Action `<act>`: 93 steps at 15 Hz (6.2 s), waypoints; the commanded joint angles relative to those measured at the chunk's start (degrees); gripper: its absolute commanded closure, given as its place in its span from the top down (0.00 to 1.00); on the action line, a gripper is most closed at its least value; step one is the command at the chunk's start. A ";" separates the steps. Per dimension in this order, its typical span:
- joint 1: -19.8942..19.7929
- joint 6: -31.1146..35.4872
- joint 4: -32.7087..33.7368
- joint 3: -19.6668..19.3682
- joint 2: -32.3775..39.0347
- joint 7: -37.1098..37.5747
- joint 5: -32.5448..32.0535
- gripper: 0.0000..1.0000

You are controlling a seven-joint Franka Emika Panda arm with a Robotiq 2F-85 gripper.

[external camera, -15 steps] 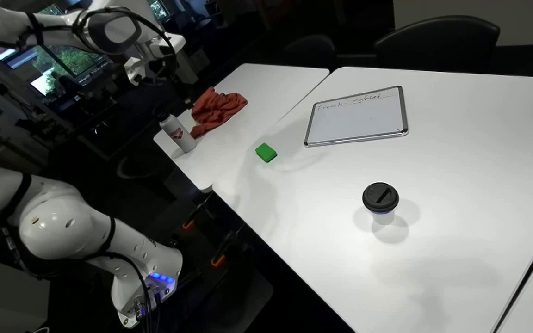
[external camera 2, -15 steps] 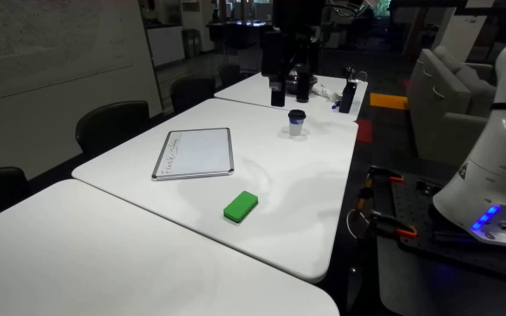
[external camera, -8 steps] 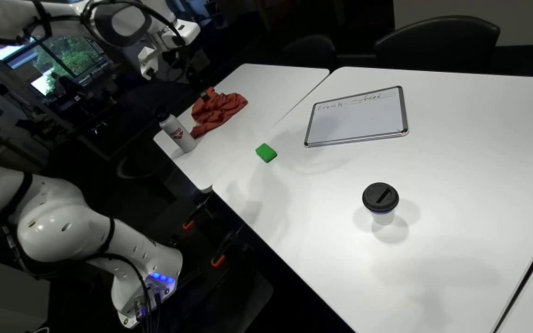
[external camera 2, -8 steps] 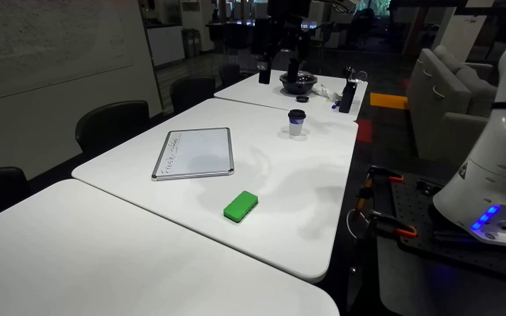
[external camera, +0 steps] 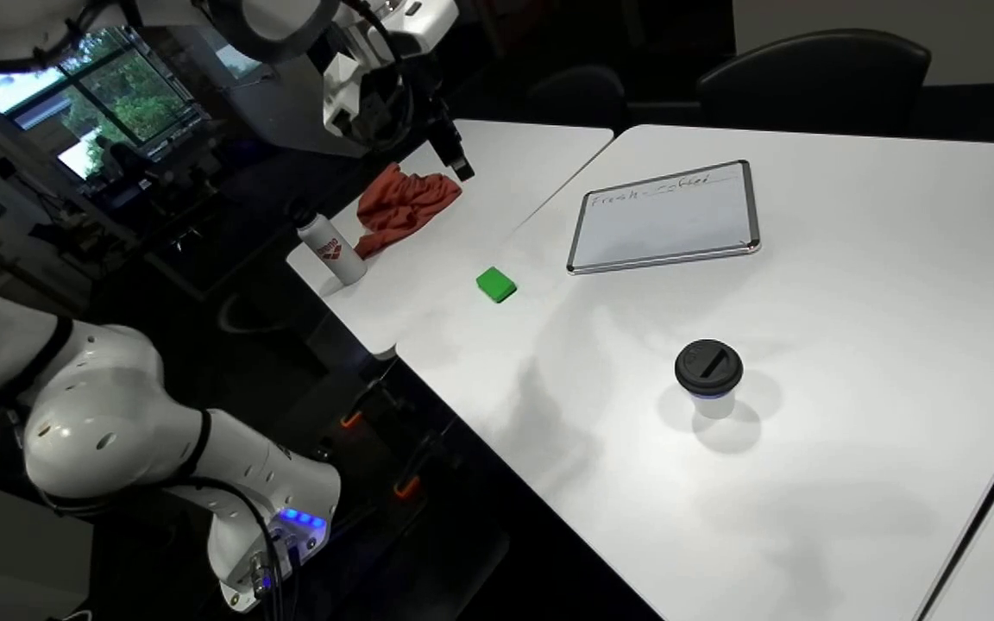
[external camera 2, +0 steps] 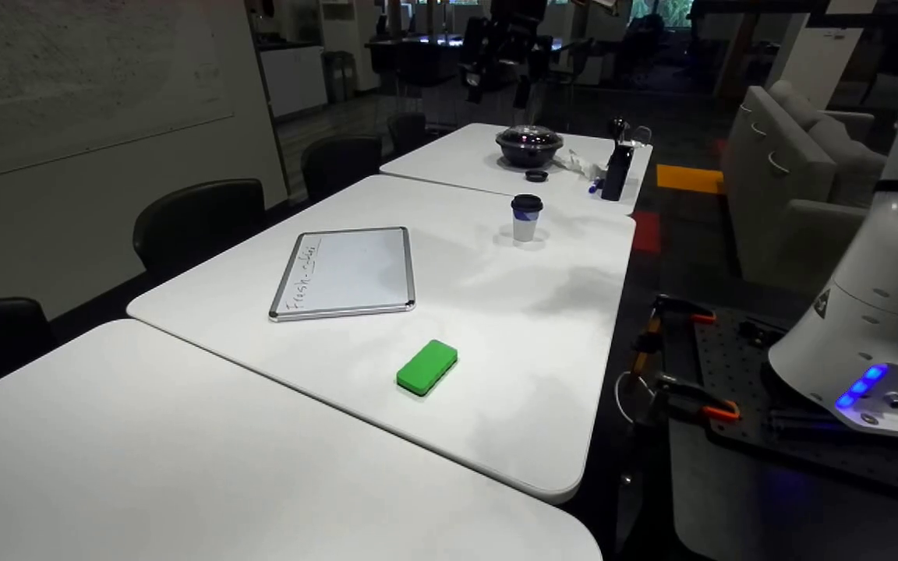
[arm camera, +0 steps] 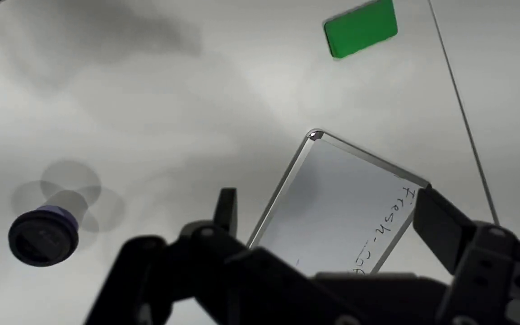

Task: Remove the black lid from the white and blue coffee cup

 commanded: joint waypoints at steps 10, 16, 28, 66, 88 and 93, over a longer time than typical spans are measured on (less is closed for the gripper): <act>-10.27 16.17 -0.74 -11.64 11.97 2.83 -11.49 1.00; -10.49 15.21 -0.10 -12.02 12.76 0.94 -10.57 1.00; -15.04 24.91 4.90 -10.86 24.62 -20.31 -0.75 1.00; -17.18 24.57 19.51 -8.67 45.27 -19.57 -1.41 1.00; -17.72 26.02 16.63 -8.21 39.77 -21.97 -1.61 0.74; -16.01 25.74 15.14 -8.02 35.53 -22.52 -3.82 0.71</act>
